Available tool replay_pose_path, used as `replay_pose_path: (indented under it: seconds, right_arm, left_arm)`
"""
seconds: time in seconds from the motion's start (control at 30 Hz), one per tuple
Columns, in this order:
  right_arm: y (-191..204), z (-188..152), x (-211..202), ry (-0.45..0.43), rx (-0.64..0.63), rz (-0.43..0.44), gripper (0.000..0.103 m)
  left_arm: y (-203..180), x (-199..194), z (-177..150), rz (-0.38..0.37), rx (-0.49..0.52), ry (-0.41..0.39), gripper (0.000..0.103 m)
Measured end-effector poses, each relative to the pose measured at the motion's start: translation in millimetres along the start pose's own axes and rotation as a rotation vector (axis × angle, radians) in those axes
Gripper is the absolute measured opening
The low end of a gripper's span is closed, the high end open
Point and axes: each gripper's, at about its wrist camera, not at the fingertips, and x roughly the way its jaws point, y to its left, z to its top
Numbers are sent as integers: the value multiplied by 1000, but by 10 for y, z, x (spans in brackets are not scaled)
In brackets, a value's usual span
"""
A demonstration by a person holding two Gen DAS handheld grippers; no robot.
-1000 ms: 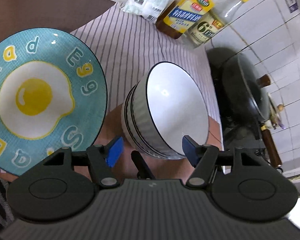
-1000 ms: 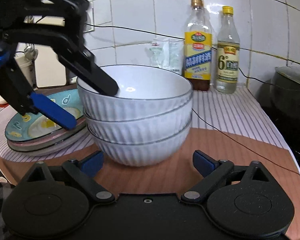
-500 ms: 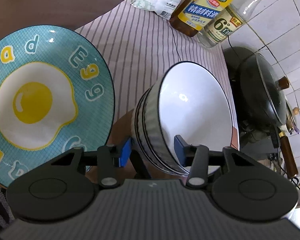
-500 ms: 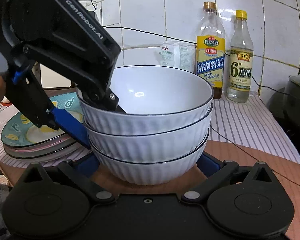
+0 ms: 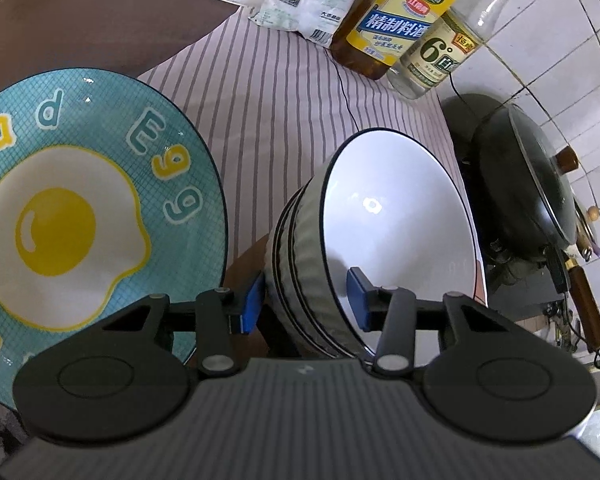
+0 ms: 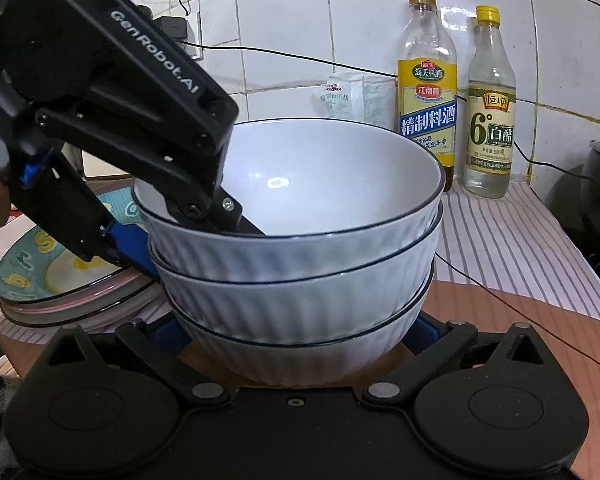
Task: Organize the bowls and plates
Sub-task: 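Lower the bowl stack onto the blue egg plate with both tools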
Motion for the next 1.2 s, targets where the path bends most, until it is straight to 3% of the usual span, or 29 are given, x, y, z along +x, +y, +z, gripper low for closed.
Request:
replay_pose_path:
  seconds: [0.63, 0.93, 1.2]
  right_arm:
    - [94, 19, -129, -18, 2, -44, 103]
    - [148, 218, -260, -47, 45, -73, 103]
    - [317, 493, -397, -95, -27, -49, 103]
  left_arm:
    - [-111, -91, -81, 9, 146, -5, 42]
    - [-232, -367, 32, 12, 166, -15, 42]
    - [-170, -808, 79, -25, 162, -67, 41]
